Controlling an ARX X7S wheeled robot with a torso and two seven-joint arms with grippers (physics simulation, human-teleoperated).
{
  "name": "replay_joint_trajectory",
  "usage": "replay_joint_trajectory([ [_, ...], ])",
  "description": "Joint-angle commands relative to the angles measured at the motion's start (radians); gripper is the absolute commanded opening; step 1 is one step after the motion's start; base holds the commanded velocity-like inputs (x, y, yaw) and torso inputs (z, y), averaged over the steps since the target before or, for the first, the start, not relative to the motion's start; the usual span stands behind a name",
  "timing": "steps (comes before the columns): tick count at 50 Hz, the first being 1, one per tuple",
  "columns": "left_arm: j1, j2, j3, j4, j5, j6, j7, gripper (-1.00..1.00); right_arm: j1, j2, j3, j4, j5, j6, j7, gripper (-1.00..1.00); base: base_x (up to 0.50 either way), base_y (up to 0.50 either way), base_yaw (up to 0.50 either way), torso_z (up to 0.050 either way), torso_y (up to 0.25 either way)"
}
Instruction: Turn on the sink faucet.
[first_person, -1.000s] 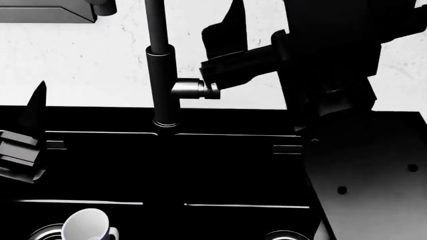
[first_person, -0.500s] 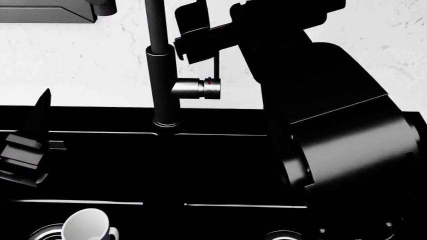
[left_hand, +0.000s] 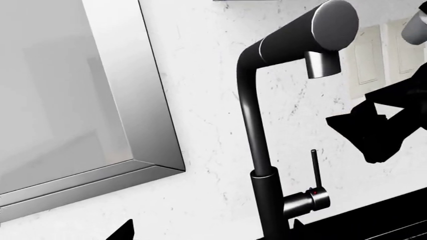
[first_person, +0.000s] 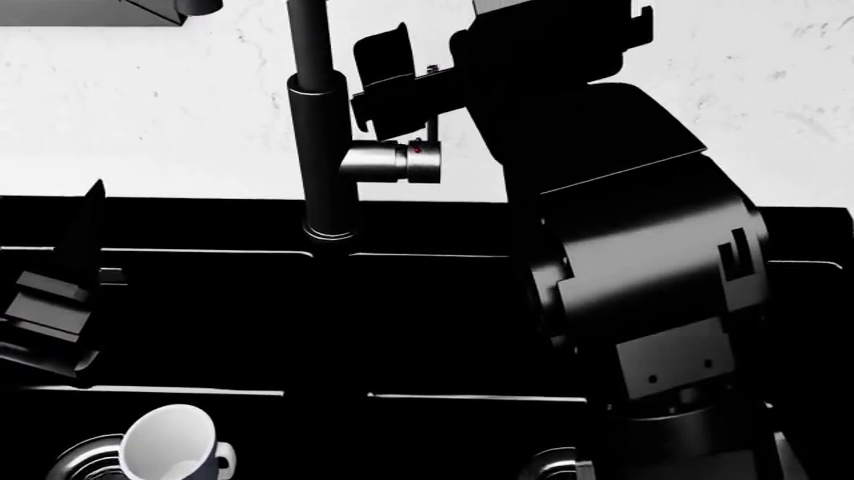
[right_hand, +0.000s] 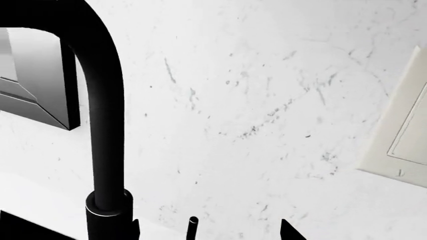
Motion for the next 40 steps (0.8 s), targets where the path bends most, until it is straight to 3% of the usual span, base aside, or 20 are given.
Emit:
replay_joint_trajectory([
  [1, 0.004, -0.023, 0.026, -0.003, 0.001, 0.034, -0.015, 1.00, 0.021, -0.010, -0.014, 0.082, -0.002, -0.036, -0.003, 1.00, 0.00, 0.00, 0.00, 0.035, -0.162],
  [7, 0.009, -0.034, 0.038, -0.005, 0.004, 0.062, -0.013, 1.00, 0.036, -0.012, -0.018, 0.110, 0.003, -0.049, -0.008, 1.00, 0.00, 0.00, 0.00, 0.035, -0.164],
  [21, 0.009, -0.068, 0.078, -0.008, 0.016, 0.106, 0.002, 1.00, 0.114, -0.045, -0.024, 0.325, -0.006, -0.163, -0.022, 1.00, 0.00, 0.00, 0.00, 0.000, 0.000],
  [31, 0.010, -0.080, 0.091, -0.012, 0.011, 0.125, 0.002, 1.00, 0.132, -0.045, -0.034, 0.390, -0.005, -0.198, -0.026, 1.00, 0.00, 0.00, 0.00, 0.031, -0.134],
  [40, 0.014, -0.095, 0.108, -0.016, 0.016, 0.160, 0.026, 1.00, 0.159, -0.059, -0.066, 0.495, -0.017, -0.255, -0.037, 1.00, 0.00, 0.00, 0.00, 0.000, 0.000],
])
